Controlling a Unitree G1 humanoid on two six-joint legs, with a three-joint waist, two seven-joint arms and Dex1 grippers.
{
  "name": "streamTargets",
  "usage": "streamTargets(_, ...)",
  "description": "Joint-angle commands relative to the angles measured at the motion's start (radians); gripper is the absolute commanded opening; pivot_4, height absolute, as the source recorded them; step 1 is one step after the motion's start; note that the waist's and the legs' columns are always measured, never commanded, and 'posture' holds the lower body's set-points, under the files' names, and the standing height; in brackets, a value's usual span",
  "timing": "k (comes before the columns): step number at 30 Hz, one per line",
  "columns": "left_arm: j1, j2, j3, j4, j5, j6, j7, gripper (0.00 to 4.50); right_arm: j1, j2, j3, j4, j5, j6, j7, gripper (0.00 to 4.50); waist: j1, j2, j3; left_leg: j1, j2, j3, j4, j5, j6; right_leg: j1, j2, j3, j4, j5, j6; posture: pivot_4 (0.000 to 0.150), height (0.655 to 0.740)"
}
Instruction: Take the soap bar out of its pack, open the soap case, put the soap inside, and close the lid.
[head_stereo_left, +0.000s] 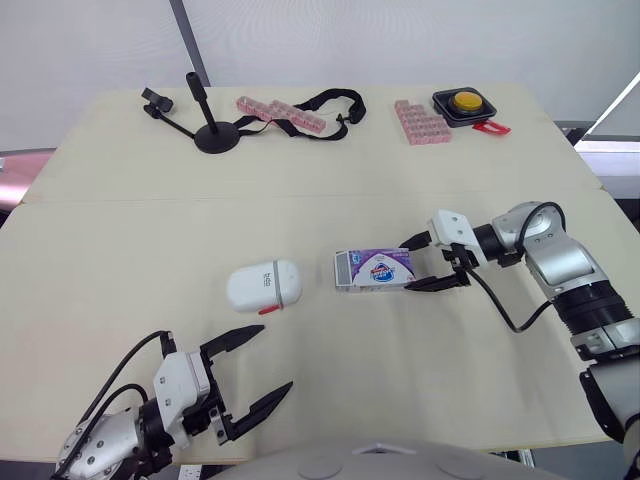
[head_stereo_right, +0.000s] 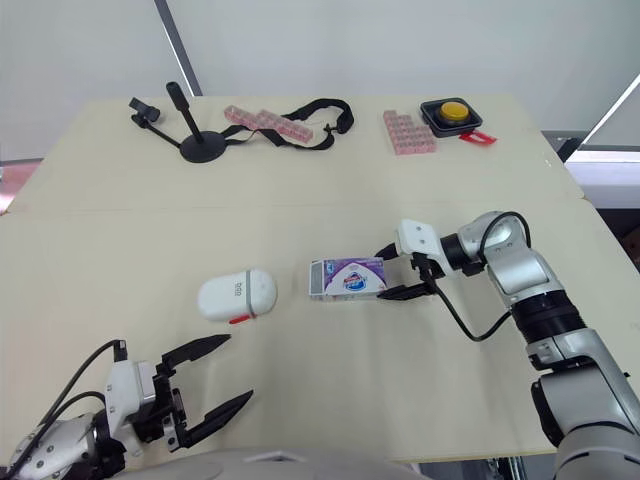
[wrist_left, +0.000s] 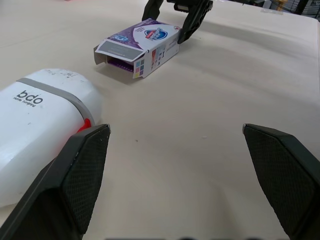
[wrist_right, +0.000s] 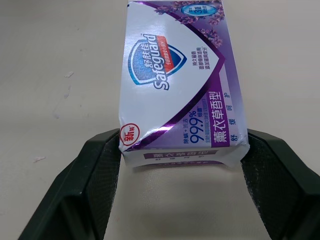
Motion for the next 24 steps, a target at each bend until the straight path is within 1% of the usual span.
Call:
streamTargets(1,0.004,0.010,0.006,-0.017,-0.014,-0.010,-0.004,4.50,0.000,-0.011,-0.018,-0.015,0.007,-0.010,0.004,3.68,0.000,0.000,0.000,0.000,0.000,0.000,0.000,0.000,0.000,0.000,0.000,0.000,0.000,0.000,0.000,0.150,0.7096)
streamTargets(11,0.015,0.009,0.007,-0.004,-0.010,-0.027,-0.012,4.50,0.005,-0.009,-0.021,-0.015,0.009,-0.017,-0.004,3.68,0.000,0.000,0.000,0.000,0.000,0.000,0.000,0.000,0.000,0.000,0.000,0.000,0.000,0.000,0.000,0.150,0.7096)
streamTargets(15,0.017,0.004,0.001,-0.002,-0.005,-0.034,-0.013,4.50,0.003,-0.001,-0.021,-0.012,0.008,-0.022,-0.010,2.57,-0.001,0.000,0.000,0.000,0.000,0.000,0.000,0.000,0.000,0.000,0.000,0.000,0.000,0.000,0.000,0.150,0.7096)
streamTargets(24,0.022,0.003,-0.006,-0.009,0.003,-0.039,-0.007,4.50,0.000,-0.005,-0.020,-0.007,0.009,-0.020,-0.007,2.57,0.000,0.000,0.000,0.000,0.000,0.000,0.000,0.000,0.000,0.000,0.000,0.000,0.000,0.000,0.000,0.150,0.7096)
